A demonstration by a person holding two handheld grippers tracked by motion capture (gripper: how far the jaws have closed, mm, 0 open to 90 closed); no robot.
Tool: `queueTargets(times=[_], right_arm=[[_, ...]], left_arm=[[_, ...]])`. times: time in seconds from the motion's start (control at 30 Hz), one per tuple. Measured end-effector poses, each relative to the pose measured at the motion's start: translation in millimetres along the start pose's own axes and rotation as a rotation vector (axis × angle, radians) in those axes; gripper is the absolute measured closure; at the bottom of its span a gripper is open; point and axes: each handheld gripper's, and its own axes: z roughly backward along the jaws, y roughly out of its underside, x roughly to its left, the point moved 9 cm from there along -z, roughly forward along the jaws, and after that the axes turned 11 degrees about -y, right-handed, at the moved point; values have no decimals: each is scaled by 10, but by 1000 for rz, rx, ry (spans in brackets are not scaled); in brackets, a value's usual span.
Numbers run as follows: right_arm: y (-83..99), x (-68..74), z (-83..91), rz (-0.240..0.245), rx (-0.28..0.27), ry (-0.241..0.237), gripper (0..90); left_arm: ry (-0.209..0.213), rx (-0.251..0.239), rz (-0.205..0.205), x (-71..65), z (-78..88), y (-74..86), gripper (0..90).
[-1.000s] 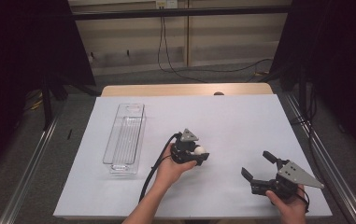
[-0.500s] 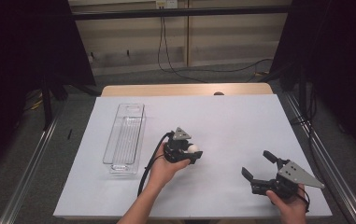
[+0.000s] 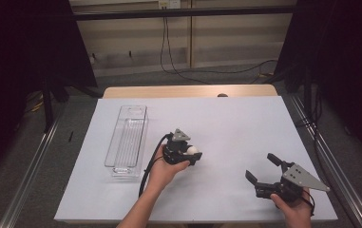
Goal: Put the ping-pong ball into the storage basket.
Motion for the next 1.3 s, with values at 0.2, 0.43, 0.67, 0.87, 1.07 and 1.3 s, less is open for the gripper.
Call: queueTargets(times=[0.2, 0.43, 0.67, 0.87, 1.07, 1.3], right_arm=[[3, 10, -7, 1, 2, -6, 22], [-9, 11, 0, 3, -2, 0, 22], [-7, 7, -7, 4, -1, -2, 22], [-8, 9, -9, 8, -1, -4, 22], [-8, 9, -3, 1, -2, -2, 22], [-3, 21, -8, 5, 2, -6, 23]], left_arm=[[-10, -1, 13, 26, 21, -7, 511], [-14, -17, 29, 86, 56, -18, 511], [-24, -37, 64, 177, 112, -13, 511], [-35, -33, 72, 239, 133, 8, 511], [-37, -36, 76, 255, 165, 4, 511], [-46, -39, 71, 301, 211, 4, 512]])
